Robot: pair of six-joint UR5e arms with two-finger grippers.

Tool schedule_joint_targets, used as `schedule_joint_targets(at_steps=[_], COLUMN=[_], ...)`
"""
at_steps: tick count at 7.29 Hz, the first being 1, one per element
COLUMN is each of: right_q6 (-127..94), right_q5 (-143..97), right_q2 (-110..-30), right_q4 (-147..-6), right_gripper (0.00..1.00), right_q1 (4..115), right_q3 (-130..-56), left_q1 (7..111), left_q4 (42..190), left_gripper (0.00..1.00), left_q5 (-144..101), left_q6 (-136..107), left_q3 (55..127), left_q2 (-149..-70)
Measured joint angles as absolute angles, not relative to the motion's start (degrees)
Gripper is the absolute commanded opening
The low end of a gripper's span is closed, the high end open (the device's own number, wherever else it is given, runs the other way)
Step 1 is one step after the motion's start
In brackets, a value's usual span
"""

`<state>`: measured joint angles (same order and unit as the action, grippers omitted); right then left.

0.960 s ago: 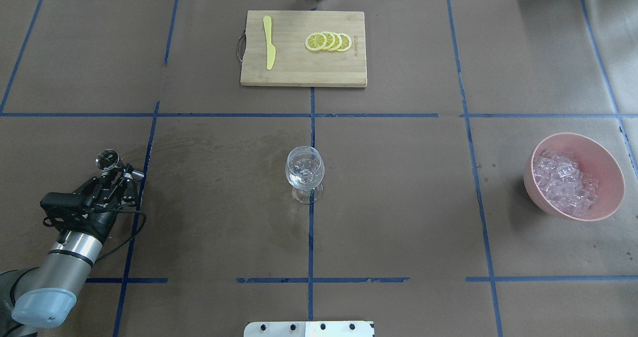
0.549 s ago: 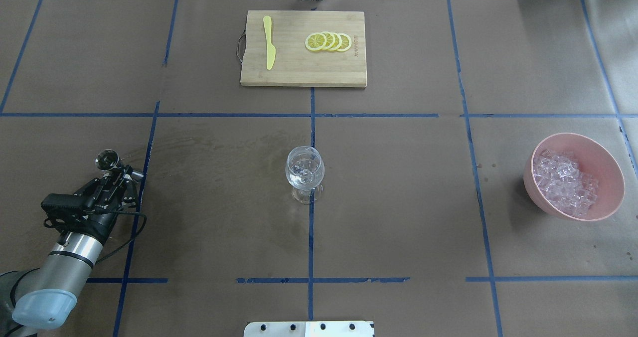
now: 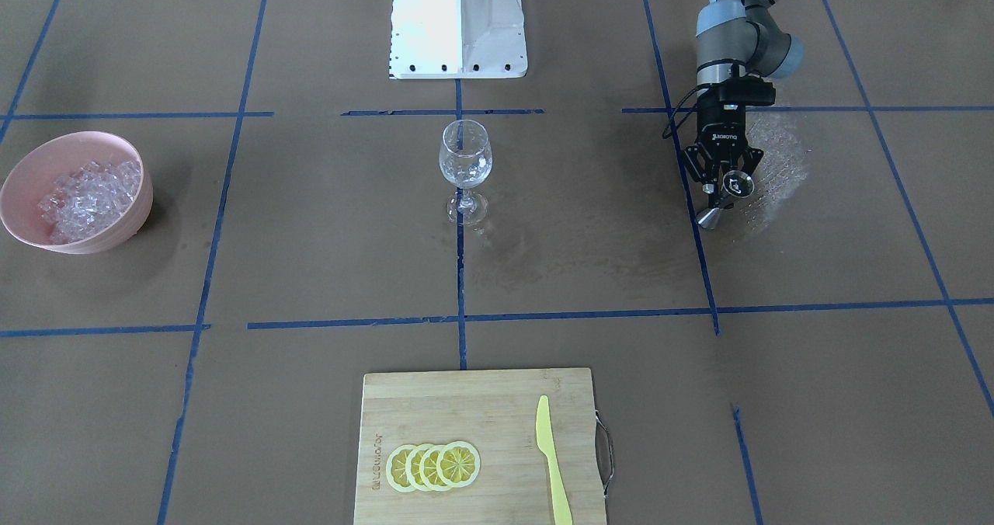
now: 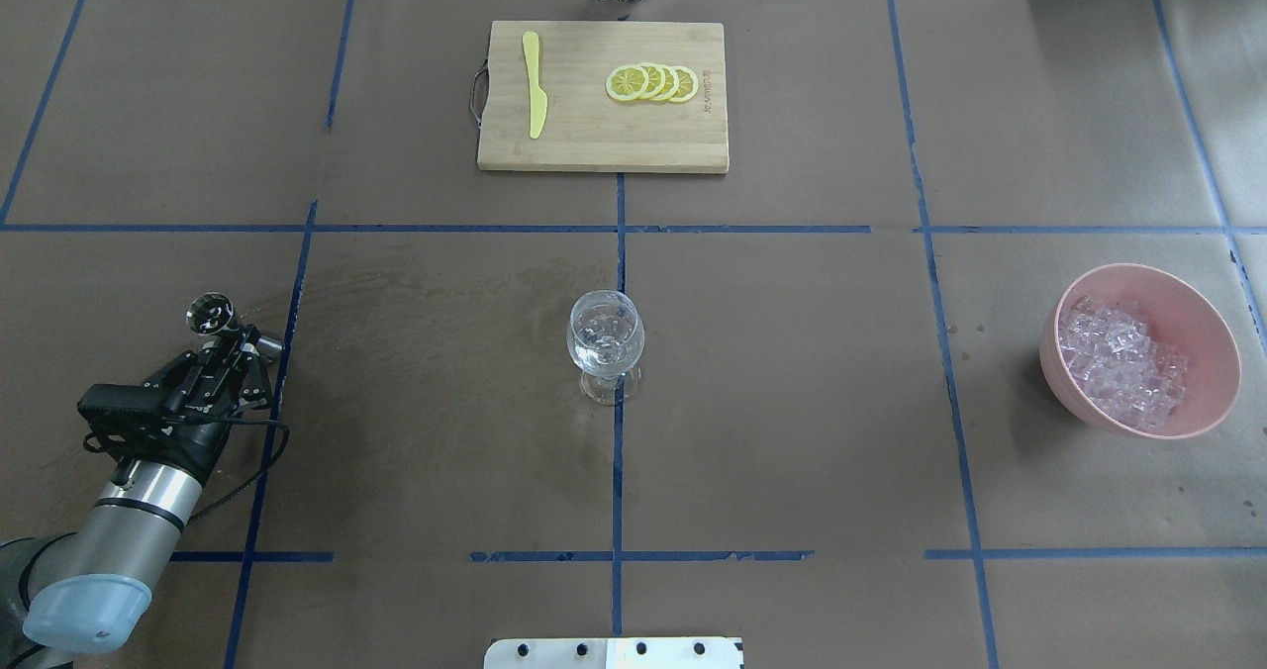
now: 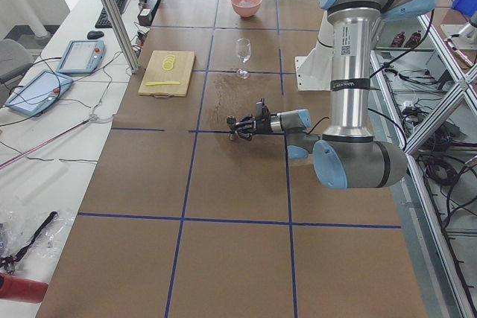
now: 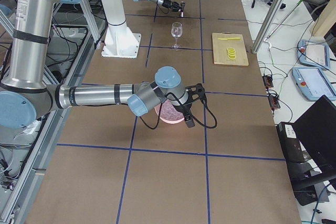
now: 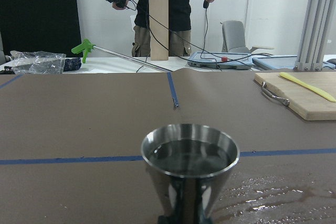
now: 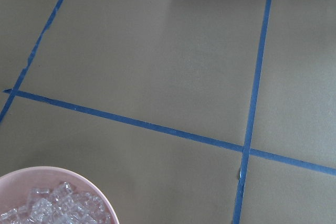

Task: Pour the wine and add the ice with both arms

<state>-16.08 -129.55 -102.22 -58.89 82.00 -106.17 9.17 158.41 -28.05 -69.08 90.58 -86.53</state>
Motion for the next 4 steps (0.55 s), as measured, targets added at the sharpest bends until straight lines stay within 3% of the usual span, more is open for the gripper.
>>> schedule_joint_targets(at_steps=[2,4], right_q6=[-16.1,-16.1], right_q5=[-129.6,-129.6], right_q2=[-102.2,-102.2], right_q4=[-58.9,-58.9], right_gripper=[1.00,1.00], right_q1=[82.0,82.0], right_q3=[-106.2,-106.2], left_q1=[9.2,9.1], left_q4=[163.5,177.7], left_gripper=[0.01,0.00], left_q5=[-28.0,-28.2], left_q6=[-66.9,-55.3], left_q3=[90.8,90.7], left_q2=[-86.3,-86.8])
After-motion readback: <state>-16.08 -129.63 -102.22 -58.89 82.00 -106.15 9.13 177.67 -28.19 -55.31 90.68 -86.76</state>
